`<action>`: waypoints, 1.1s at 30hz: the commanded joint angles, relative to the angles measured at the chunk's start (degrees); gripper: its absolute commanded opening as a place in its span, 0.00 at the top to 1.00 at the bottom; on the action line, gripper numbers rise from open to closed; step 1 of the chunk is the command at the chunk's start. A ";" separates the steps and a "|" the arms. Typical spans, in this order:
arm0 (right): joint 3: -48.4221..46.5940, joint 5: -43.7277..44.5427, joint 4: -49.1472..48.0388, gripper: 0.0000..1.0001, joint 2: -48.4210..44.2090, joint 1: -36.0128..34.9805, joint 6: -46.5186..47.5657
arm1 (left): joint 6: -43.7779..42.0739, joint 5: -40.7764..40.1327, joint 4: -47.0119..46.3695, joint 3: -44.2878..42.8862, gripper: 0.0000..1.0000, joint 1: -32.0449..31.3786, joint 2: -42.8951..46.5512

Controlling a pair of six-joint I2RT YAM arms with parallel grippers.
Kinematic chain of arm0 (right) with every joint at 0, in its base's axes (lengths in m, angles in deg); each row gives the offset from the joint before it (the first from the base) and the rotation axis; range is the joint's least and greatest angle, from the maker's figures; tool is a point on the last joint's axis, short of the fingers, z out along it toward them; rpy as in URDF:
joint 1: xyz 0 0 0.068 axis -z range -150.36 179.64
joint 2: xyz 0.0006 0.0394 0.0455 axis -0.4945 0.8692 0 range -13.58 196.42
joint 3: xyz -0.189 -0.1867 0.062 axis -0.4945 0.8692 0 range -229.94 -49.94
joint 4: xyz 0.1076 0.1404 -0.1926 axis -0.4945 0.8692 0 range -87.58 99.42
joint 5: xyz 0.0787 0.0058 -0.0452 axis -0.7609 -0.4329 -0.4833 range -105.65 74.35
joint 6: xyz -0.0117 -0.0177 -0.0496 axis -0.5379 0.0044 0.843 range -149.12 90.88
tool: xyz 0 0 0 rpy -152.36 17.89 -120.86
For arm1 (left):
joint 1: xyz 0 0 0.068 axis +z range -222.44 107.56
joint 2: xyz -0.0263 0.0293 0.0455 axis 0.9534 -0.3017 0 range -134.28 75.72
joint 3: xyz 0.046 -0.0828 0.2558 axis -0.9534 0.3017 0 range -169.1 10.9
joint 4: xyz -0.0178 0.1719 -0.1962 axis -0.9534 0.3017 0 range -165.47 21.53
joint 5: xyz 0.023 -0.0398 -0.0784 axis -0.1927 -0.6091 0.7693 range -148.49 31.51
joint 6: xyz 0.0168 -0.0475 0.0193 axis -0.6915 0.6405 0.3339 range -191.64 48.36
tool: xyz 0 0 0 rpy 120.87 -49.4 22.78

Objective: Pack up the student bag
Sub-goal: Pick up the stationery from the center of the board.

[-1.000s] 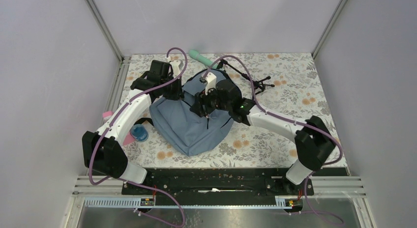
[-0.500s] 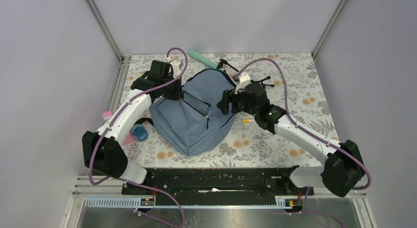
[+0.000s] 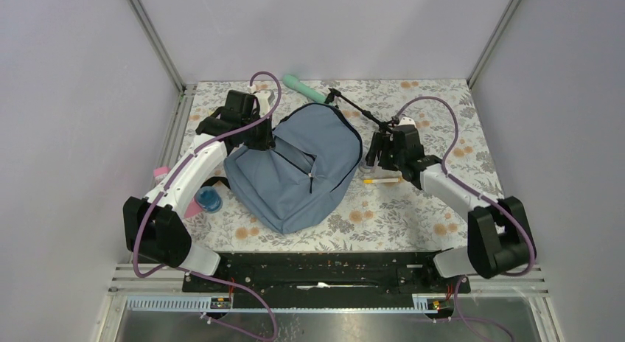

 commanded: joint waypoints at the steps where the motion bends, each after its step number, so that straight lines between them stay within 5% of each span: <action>1: -2.33 1.24 -0.32 0.13 5.26 0.61 -1.61 | -0.84 -0.94 -2.61 -0.70 1.00 0.40 2.96; 16: -7.99 -2.00 -4.04 0.13 14.77 -0.67 -2.70 | -1.02 -0.57 -2.62 -0.76 1.00 0.75 2.73; 33: -8.70 14.84 3.91 0.27 16.83 -3.96 -4.52 | -1.19 -0.46 -2.60 -0.79 1.00 0.97 3.24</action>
